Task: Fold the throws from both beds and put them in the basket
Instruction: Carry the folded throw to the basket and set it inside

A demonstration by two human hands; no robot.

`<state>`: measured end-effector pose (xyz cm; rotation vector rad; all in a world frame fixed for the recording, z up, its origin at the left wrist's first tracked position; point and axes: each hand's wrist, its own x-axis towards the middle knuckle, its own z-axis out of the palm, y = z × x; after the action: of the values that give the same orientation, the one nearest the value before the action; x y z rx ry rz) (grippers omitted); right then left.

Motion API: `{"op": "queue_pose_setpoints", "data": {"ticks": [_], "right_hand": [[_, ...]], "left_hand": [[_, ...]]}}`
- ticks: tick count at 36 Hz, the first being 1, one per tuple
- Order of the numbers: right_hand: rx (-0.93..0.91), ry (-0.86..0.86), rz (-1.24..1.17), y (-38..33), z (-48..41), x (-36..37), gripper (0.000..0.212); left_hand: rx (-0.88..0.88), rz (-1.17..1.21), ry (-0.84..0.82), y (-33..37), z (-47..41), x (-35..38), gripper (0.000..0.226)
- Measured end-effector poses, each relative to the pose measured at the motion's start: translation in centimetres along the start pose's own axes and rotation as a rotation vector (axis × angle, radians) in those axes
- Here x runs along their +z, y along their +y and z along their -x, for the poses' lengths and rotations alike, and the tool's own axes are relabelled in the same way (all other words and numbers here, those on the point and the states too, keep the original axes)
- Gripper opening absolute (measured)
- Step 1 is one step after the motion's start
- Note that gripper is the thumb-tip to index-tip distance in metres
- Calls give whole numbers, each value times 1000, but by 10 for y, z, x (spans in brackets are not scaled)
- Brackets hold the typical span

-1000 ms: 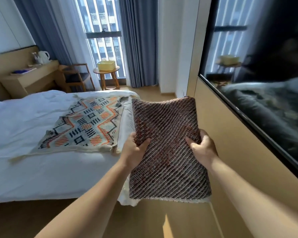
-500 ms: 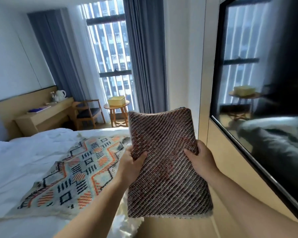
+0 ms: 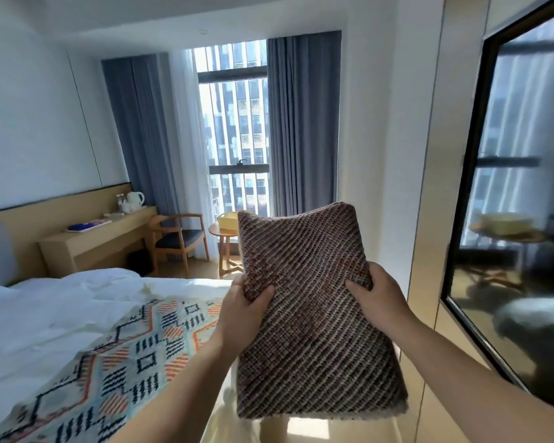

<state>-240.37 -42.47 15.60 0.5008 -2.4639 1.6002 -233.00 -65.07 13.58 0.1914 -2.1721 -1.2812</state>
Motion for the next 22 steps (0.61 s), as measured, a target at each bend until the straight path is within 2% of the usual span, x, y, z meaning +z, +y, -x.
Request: {"op": "queue_pose_setpoints", "data": {"ticks": [8, 13, 19, 22], "right_hand": [[-5, 28, 26, 14, -128, 51, 36], [18, 76, 36, 27, -202, 78, 31], [30, 110, 65, 52, -277, 98, 28], [25, 110, 67, 64, -317, 104, 28]], "left_hand": [[-15, 127, -70, -51, -134, 27, 27], [-4, 113, -122, -73, -215, 46, 32], [20, 80, -121, -101, -288, 77, 21], [-7, 76, -132, -115, -323, 94, 26]]}}
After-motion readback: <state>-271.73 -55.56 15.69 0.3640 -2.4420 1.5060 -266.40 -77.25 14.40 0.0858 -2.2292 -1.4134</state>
